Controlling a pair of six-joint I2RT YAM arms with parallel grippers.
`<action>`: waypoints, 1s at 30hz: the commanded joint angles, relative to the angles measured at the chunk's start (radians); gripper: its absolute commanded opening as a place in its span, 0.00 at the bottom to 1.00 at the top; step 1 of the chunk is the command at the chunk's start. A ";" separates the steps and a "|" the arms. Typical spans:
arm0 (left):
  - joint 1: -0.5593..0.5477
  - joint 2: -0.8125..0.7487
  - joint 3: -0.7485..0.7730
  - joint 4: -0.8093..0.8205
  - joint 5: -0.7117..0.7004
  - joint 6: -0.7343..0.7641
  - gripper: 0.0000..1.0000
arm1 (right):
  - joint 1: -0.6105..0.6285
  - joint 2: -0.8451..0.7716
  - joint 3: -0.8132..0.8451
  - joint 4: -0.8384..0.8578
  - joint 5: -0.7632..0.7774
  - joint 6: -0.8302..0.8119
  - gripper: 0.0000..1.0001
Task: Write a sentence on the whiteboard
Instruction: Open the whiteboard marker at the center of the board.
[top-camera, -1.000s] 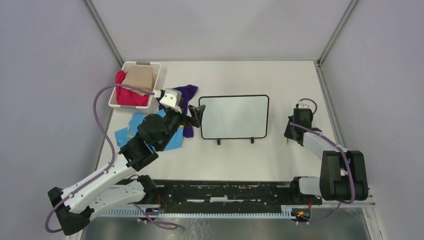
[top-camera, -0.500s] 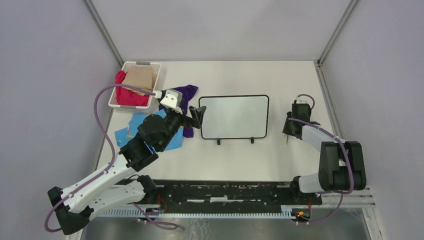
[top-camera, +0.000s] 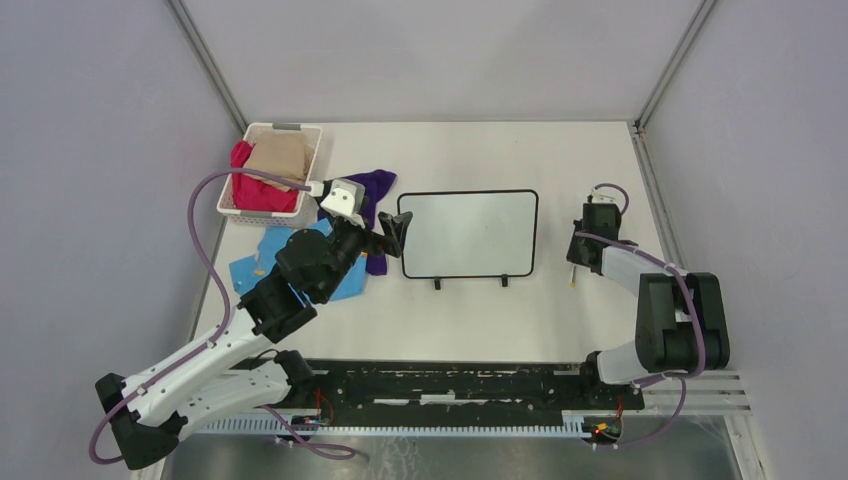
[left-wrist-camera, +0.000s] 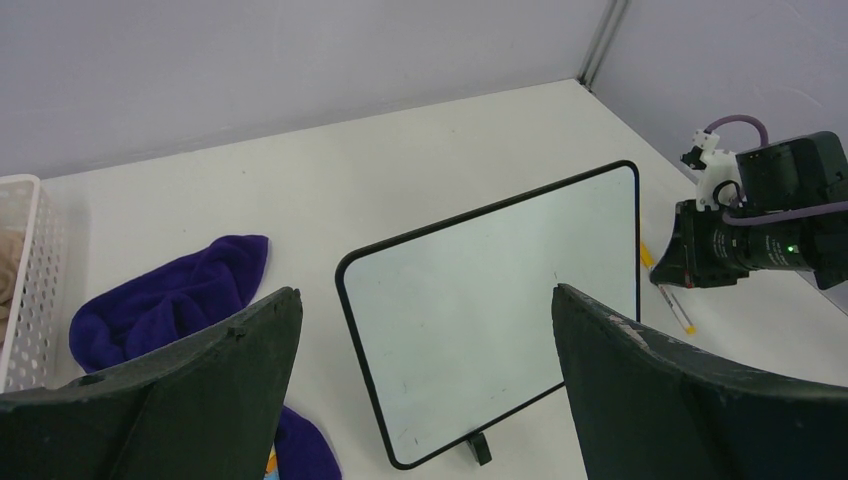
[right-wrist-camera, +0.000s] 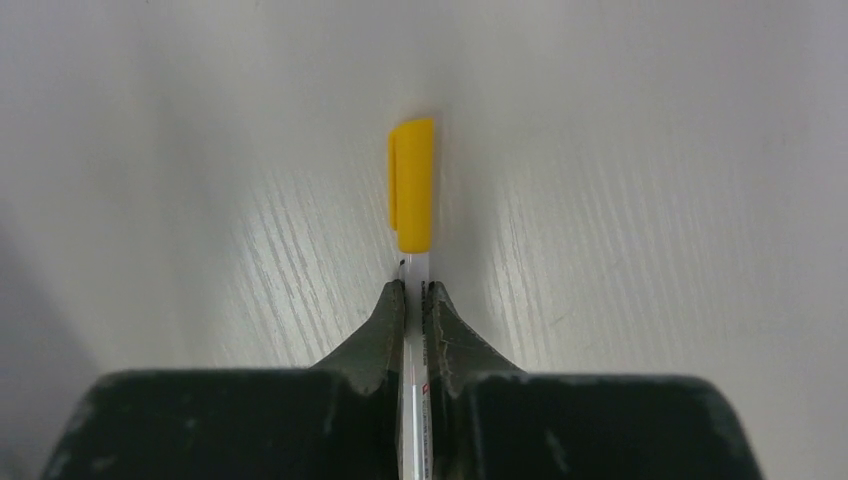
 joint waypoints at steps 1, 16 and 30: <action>-0.009 -0.007 0.025 0.029 -0.006 0.024 1.00 | 0.001 -0.023 -0.044 -0.050 0.020 0.014 0.01; -0.030 -0.046 -0.006 0.085 -0.194 -0.007 1.00 | 0.188 -0.695 0.069 -0.157 0.182 -0.026 0.00; -0.032 -0.002 0.134 -0.074 -0.096 -0.128 1.00 | 0.382 -0.858 0.088 0.261 -0.572 0.016 0.00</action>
